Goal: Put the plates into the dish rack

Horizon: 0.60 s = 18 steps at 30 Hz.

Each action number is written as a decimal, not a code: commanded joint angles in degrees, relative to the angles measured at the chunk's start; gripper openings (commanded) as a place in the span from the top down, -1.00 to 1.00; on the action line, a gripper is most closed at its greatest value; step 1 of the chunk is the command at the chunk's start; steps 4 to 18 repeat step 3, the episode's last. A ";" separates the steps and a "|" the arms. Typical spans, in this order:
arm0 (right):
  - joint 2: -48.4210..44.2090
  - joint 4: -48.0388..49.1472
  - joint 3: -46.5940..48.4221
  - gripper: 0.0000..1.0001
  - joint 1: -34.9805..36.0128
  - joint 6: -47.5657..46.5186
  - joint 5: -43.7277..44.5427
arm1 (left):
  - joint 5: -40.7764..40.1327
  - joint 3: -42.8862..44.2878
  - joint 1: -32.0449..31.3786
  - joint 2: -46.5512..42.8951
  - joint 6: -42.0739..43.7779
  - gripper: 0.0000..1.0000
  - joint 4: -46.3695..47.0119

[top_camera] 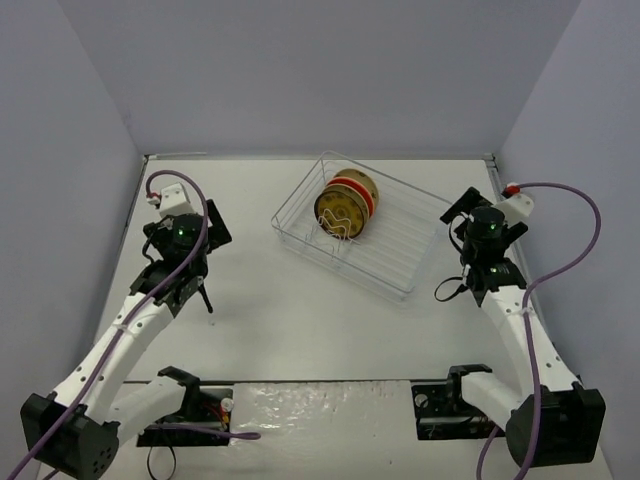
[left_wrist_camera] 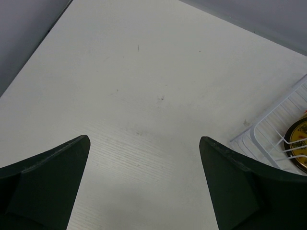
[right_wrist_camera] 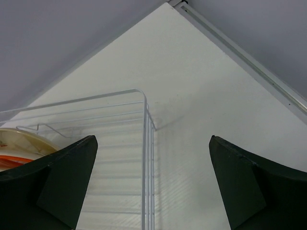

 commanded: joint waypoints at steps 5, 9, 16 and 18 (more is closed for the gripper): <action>-2.65 4.04 0.03 -1.00 -0.01 0.16 5.96 | 1.61 1.32 0.48 1.12 1.29 -0.94 3.08; -2.65 4.04 0.03 -1.00 -0.01 0.16 5.96 | 1.61 1.32 0.48 1.12 1.29 -0.94 3.08; -2.65 4.04 0.03 -1.00 -0.01 0.16 5.96 | 1.61 1.32 0.48 1.12 1.29 -0.94 3.08; -2.65 4.04 0.03 -1.00 -0.01 0.16 5.96 | 1.61 1.32 0.48 1.12 1.29 -0.94 3.08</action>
